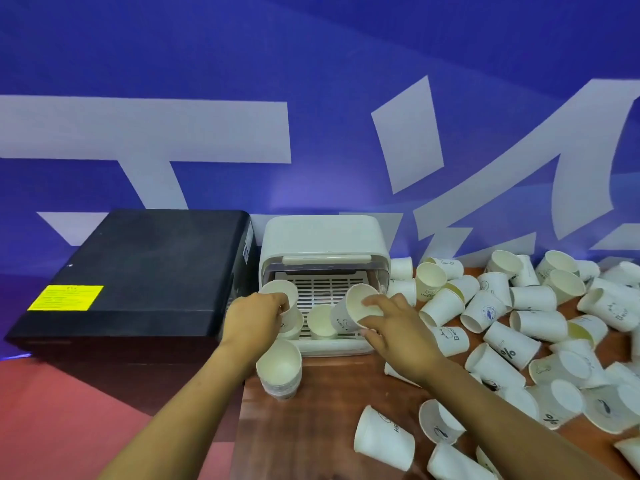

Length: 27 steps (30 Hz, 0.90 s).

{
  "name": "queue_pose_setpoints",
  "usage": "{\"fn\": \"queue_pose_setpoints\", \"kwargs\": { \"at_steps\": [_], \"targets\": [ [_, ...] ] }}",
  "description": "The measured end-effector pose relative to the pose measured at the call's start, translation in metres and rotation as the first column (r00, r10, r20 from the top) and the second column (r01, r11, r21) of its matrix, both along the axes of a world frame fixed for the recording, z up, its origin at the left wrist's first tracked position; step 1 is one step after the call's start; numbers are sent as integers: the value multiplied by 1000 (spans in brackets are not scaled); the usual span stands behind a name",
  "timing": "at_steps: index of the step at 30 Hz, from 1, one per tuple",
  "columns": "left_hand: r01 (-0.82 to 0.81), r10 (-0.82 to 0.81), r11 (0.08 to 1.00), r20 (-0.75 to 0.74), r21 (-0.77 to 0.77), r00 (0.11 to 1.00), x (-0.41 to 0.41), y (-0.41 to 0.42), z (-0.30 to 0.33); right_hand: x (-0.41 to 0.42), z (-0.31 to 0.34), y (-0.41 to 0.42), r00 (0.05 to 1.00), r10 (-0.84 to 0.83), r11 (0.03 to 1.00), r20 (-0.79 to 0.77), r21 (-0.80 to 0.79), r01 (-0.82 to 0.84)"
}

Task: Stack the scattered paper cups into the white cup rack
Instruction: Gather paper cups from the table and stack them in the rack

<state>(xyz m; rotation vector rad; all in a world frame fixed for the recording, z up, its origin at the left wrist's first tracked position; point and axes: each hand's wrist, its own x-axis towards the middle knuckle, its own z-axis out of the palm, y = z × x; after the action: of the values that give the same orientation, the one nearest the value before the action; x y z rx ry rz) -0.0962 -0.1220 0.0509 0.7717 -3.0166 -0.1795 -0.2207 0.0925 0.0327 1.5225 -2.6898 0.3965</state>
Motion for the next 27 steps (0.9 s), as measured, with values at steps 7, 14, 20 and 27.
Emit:
{"fn": "queue_pose_setpoints", "kwargs": {
  "at_steps": [7,14,20,27],
  "targets": [
    [27,-29,999,92,16,995,-17,-10,-23,-14,-17,-42,995,103,989,12,104,-104],
    [29,-42,996,154,85,987,-29,-19,-43,-16,-26,-77,996,78,949,32,302,-84],
    [42,-78,977,169,208,983,-29,-25,-62,-16,-41,-89,991,57,916,121,389,-101],
    [19,-81,934,161,356,984,-25,-25,-65,-16,-55,-88,951,26,906,309,394,-153]
  ]
}}
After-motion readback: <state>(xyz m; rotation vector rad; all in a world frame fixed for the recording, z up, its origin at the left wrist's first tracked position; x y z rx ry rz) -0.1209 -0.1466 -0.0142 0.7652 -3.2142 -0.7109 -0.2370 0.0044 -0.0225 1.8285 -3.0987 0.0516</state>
